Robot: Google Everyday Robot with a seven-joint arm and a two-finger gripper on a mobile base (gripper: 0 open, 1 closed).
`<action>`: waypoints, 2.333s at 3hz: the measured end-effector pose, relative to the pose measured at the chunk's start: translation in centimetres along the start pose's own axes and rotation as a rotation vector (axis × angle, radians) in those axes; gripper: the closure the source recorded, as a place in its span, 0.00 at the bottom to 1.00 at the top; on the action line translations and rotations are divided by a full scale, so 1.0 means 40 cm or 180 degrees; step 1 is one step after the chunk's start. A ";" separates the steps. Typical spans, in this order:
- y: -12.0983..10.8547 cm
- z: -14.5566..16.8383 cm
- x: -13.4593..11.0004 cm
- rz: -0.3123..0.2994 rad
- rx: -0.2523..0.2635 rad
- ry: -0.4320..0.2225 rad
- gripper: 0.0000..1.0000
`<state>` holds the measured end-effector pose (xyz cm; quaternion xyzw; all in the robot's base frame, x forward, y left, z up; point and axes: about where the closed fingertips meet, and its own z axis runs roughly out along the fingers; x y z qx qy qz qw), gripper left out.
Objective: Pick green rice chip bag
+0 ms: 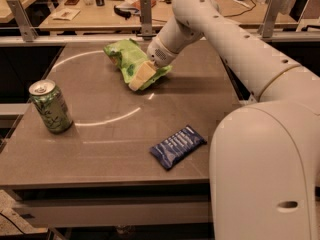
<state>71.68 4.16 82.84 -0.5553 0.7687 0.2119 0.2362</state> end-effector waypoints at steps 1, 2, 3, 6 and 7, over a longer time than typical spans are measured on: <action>0.001 -0.004 -0.002 -0.0011 0.0013 -0.0015 1.00; 0.026 -0.071 -0.032 -0.0185 0.0197 -0.0212 1.00; 0.141 -0.274 -0.100 -0.0746 0.0676 -0.0709 1.00; 0.237 -0.572 -0.239 -0.1261 0.1185 -0.1298 1.00; 0.224 -0.576 -0.258 -0.1257 0.0974 -0.1417 1.00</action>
Offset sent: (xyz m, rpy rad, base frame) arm -0.0887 -0.0340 0.2180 0.2483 -0.6472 0.0251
